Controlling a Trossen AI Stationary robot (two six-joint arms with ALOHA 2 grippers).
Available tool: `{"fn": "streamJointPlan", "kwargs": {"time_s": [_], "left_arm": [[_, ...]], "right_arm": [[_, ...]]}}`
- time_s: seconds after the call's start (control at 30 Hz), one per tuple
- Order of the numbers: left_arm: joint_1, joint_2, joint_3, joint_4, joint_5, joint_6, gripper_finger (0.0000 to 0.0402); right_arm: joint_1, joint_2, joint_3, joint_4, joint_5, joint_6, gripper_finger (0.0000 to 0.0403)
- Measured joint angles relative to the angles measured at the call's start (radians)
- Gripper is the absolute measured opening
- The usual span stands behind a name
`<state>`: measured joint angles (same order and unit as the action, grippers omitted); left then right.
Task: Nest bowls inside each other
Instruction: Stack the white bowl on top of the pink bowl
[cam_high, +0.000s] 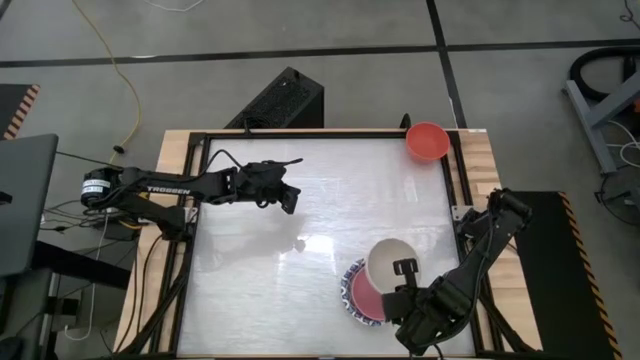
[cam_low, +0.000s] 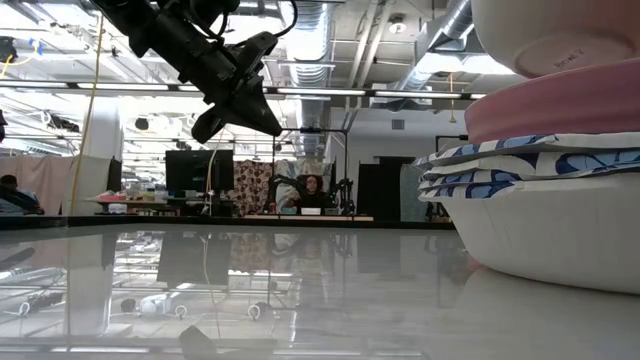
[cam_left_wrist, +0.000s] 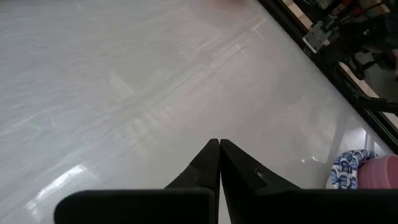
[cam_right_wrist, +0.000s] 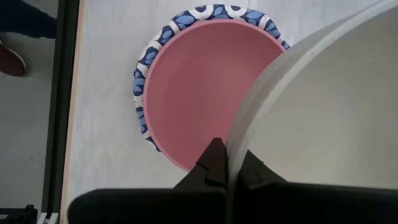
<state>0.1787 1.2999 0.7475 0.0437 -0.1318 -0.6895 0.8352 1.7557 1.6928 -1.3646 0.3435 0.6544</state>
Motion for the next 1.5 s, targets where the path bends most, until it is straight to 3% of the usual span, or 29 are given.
{"fn": "streamJointPlan", "kwargs": {"time_s": [1.5], "left_arm": [[0.000,0.000,0.000,0.000,-0.007,-0.007,0.0000]], "right_arm": [[-0.013,0.000,0.000,-0.012,-0.001,-0.038,0.0008]]}}
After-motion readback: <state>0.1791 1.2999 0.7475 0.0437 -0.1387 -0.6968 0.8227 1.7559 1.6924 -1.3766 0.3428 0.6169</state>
